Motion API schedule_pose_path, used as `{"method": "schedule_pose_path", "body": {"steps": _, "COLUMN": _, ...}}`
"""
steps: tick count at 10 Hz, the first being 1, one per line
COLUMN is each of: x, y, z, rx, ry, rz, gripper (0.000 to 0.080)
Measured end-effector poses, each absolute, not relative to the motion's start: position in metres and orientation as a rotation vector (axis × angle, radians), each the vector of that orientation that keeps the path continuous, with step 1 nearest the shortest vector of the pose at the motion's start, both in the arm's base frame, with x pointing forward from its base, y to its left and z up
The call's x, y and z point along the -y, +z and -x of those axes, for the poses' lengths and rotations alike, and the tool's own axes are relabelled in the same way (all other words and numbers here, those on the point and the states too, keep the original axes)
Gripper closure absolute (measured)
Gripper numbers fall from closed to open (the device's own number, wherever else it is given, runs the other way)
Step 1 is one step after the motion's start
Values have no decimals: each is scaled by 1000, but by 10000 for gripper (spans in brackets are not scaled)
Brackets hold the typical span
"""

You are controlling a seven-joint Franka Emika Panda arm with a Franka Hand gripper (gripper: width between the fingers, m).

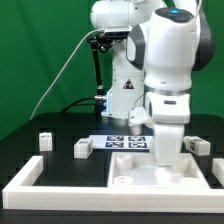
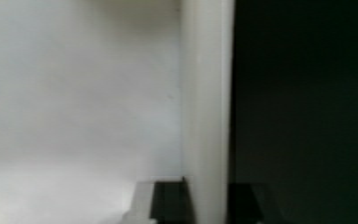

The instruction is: Assemble one leg

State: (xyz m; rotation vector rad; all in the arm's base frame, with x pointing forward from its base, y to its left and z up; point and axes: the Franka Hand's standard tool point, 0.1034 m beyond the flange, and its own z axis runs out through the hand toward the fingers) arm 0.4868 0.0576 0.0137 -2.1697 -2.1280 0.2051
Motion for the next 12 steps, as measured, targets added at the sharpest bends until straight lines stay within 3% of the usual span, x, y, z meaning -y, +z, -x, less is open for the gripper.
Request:
{"method": "schedule_pose_path", "body": {"steps": 6, "x": -85, "y": 14, "z": -491, "rx": 2128, "ry": 181, "rz": 2157, "gripper": 728}}
{"method": "schedule_pose_path", "body": {"steps": 7, "x": -85, "y": 14, "z": -491, "rx": 2128, "ry": 181, "rz": 2157, "gripper": 618}}
{"method": "schedule_pose_path", "body": {"steps": 8, "x": -85, "y": 13, "z": -491, "rx": 2127, "ry": 181, "rz": 2157, "gripper": 618}}
{"method": "schedule_pose_path", "body": {"steps": 9, "x": -85, "y": 13, "z": -491, "rx": 2127, "ry": 182, "rz": 2158, "gripper": 399}}
{"method": "schedule_pose_path", "body": {"steps": 10, "x": -84, "y": 13, "z": -491, "rx": 2127, "ry": 182, "rz": 2158, "gripper": 399}}
{"method": "schedule_pose_path", "body": {"steps": 11, "x": -84, "y": 13, "z": -491, "rx": 2127, "ry": 182, "rz": 2158, "gripper": 209}}
{"method": "schedule_pose_path", "body": {"steps": 12, "x": -84, "y": 13, "z": -491, "rx": 2127, "ry": 182, "rz": 2158, "gripper": 209}}
